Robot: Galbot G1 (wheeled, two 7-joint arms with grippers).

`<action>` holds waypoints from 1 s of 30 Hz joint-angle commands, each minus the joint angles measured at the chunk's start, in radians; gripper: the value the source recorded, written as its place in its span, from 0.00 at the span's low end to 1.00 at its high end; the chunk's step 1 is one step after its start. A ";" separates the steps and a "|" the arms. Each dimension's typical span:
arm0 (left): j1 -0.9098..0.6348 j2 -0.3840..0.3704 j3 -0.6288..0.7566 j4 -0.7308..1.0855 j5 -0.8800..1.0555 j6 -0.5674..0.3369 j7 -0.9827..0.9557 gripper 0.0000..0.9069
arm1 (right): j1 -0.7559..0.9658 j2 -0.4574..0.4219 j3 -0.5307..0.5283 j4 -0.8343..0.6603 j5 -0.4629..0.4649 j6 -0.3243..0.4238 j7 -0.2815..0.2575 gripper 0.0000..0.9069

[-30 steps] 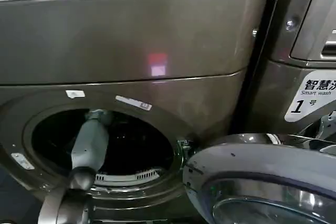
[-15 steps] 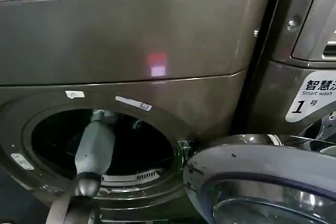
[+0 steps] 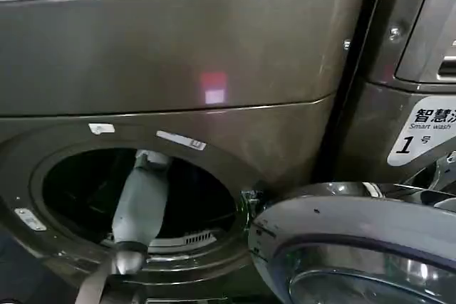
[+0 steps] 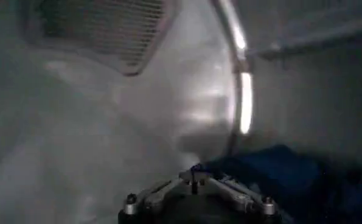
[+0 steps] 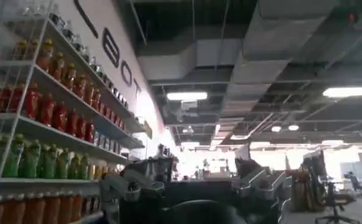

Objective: Grasp the clothes from the dryer.

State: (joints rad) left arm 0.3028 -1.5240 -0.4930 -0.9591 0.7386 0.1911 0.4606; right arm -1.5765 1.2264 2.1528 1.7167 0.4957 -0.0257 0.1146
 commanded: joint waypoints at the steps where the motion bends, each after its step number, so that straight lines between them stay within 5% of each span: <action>1: 0.023 -0.035 0.007 -0.098 -0.437 0.191 -0.336 0.00 | 0.005 0.002 -0.010 0.009 -0.043 0.025 -0.005 1.00; 12: 0.027 -0.083 0.009 -0.116 -0.531 0.193 -0.446 0.00 | -0.018 0.004 0.002 0.012 -0.040 0.032 -0.005 1.00; 30: 0.013 -0.059 0.002 -0.098 -0.553 0.176 -0.466 0.00 | -0.016 0.001 0.037 0.006 -0.040 0.027 0.000 1.00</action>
State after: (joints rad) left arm 0.3163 -1.5832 -0.4925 -1.0576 0.2277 0.3598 0.0296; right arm -1.5898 1.2306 2.1669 1.7228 0.4583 0.0104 0.1070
